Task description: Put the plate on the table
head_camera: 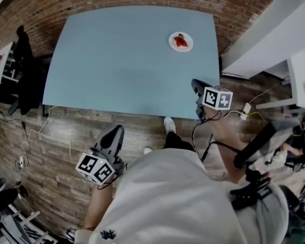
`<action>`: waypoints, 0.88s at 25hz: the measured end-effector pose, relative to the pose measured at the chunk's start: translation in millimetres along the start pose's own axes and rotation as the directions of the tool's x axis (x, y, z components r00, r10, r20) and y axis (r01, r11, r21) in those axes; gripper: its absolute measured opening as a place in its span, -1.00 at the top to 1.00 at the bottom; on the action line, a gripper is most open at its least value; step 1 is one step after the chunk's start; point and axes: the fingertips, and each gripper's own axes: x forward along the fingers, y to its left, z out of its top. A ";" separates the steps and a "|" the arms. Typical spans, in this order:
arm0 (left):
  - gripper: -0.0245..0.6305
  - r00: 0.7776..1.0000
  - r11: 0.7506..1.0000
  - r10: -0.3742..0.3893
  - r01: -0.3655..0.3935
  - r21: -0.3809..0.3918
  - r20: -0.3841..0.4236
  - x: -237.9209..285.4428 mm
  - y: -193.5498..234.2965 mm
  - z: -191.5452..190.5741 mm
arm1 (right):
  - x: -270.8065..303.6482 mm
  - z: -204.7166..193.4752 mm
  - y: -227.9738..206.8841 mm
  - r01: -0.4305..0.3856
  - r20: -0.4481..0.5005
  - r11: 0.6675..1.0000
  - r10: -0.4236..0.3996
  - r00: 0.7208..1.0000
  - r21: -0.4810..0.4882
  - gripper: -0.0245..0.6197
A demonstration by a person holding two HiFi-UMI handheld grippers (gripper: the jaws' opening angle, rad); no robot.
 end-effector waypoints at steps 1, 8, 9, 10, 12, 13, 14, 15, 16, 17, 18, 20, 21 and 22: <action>0.92 1.000 1.000 -0.008 0.008 0.004 -0.002 -7.7 -0.2 -2.2 | -9.3 -6.7 14.0 -0.018 0.010 1.000 0.018 1.000 0.004 0.90; 0.92 0.998 0.998 -0.061 0.061 0.019 0.003 -52.7 -7.9 -23.8 | -67.3 -50.6 105.5 -0.116 0.025 0.988 0.119 0.993 -0.104 0.90; 0.92 0.998 0.998 -0.065 0.065 0.017 0.003 -57.7 -9.2 -27.4 | -75.0 -55.3 114.4 -0.127 0.027 0.986 0.131 0.991 -0.109 0.90; 0.92 0.998 0.997 -0.069 0.069 0.014 0.002 -62.1 -10.6 -31.0 | -82.5 -59.8 121.5 -0.134 0.028 0.985 0.137 0.990 -0.111 0.90; 0.92 0.997 0.997 -0.079 0.079 0.007 0.000 -70.5 -13.7 -38.4 | -96.3 -69.7 133.2 -0.137 0.024 0.983 0.141 0.990 -0.124 0.90; 0.92 0.997 0.997 -0.083 0.083 0.004 -0.002 -74.4 -15.3 -41.7 | -102.6 -74.9 138.6 -0.138 0.020 0.981 0.142 0.990 -0.135 0.90; 0.92 0.996 0.996 -0.087 0.087 0.003 -0.004 -77.7 -16.9 -44.2 | -108.3 -79.3 144.0 -0.139 0.018 0.979 0.143 0.990 -0.148 0.90; 0.92 0.996 0.996 -0.092 0.092 0.003 -0.006 -80.2 -18.3 -45.9 | -113.5 -82.8 149.5 -0.141 0.015 0.977 0.145 0.989 -0.162 0.90; 0.92 0.995 0.995 -0.096 0.096 0.005 -0.006 -82.2 -19.5 -47.2 | -118.3 -85.5 155.4 -0.143 0.013 0.974 0.148 0.989 -0.177 0.90; 0.92 0.995 0.995 -0.101 0.101 0.008 -0.006 -83.9 -20.7 -48.3 | -122.9 -88.1 161.4 -0.146 0.011 0.970 0.151 0.988 -0.194 0.90; 0.92 0.994 0.994 -0.105 0.105 0.010 -0.006 -85.6 -21.9 -49.7 | -127.6 -90.7 167.4 -0.149 0.010 0.966 0.155 0.988 -0.211 0.90; 0.92 0.994 0.994 -0.111 0.111 0.014 -0.005 -91.4 -25.4 -54.1 | -138.5 -97.6 179.9 -0.154 0.007 0.957 0.161 0.987 -0.247 0.90; 0.92 0.994 0.993 -0.114 0.114 0.015 -0.003 -95.8 -27.9 -56.7 | -144.5 -101.9 186.7 -0.159 0.004 0.951 0.166 0.986 -0.264 0.90; 0.92 0.993 0.993 -0.116 0.116 0.018 -0.001 -100.0 -30.4 -59.0 | -149.9 -106.0 193.6 -0.165 0.000 0.946 0.172 0.985 -0.281 0.90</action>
